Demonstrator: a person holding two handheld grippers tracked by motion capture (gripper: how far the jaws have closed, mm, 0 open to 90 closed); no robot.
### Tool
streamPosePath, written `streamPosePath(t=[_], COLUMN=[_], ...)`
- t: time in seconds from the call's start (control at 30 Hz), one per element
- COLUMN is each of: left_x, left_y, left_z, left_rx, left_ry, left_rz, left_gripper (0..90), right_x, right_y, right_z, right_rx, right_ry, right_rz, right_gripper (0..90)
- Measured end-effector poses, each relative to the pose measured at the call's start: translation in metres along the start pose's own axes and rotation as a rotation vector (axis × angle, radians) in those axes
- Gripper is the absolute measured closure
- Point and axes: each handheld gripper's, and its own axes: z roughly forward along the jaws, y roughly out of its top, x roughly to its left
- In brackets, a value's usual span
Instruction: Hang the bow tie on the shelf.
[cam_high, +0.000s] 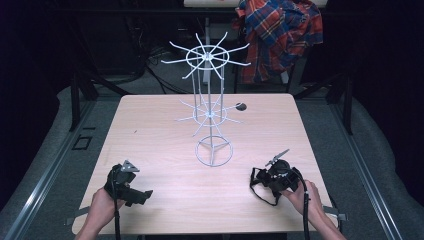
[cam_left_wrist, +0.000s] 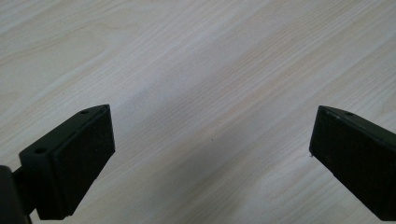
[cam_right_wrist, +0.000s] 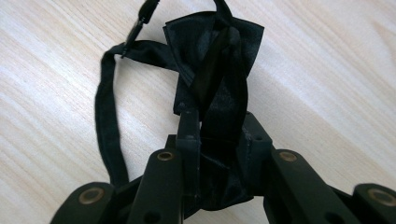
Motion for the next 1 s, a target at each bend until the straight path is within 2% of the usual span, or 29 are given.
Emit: streamPosePath(t=[0.07, 0.17, 0.27, 0.3, 0.33, 0.5, 0.57, 0.67, 0.77, 1.0], left_x=[0.0, -0.001, -0.002, -0.001, -0.001, -0.003, -0.003, -0.002, -0.002, -0.003], left_y=[0.0, 0.0, 0.0, 0.0, 0.0, 0.002, 0.002, 0.001, 0.001, 0.002], left_z=[0.0, 0.0, -0.001, -0.001, 0.0, 0.0, 0.0, 0.001, 0.001, 0.002], left_rx=[0.0, -0.002, -0.008, -0.001, 0.0, -0.002, -0.003, -0.001, 0.0, 0.006], left_ry=[0.0, 0.007, 0.008, 0.003, 0.004, 0.011, 0.012, 0.006, 0.006, 0.002], left_rz=[0.0, 0.0, 0.006, 0.003, 0.002, 0.007, 0.006, 0.006, 0.009, 0.011], left_gripper=[0.2, 0.2, 0.2, 0.2, 0.2, 0.2, 0.2, 0.2, 0.2, 0.2], right_x=[0.001, 0.001, 0.002, 0.004, 0.005, 0.007, 0.008, 0.007, 0.007, 0.003], right_y=[0.0, 0.0, 0.002, 0.002, 0.002, 0.002, 0.002, 0.003, 0.004, 0.006], right_z=[-0.002, -0.005, -0.01, -0.014, -0.017, -0.03, -0.029, -0.031, -0.034, -0.042], right_rx=[-0.031, -0.034, -0.048, -0.085, -0.098, -0.135, -0.155, -0.152, -0.18, -0.212], right_ry=[0.002, 0.003, -0.024, -0.018, -0.032, -0.053, -0.043, -0.045, -0.036, -0.041], right_rz=[0.014, 0.008, 0.001, 0.001, -0.004, -0.026, -0.021, -0.035, -0.022, -0.021], right_gripper=[73.9, 73.9, 73.9, 73.9, 73.9, 73.9, 73.9, 73.9, 73.9, 73.9])
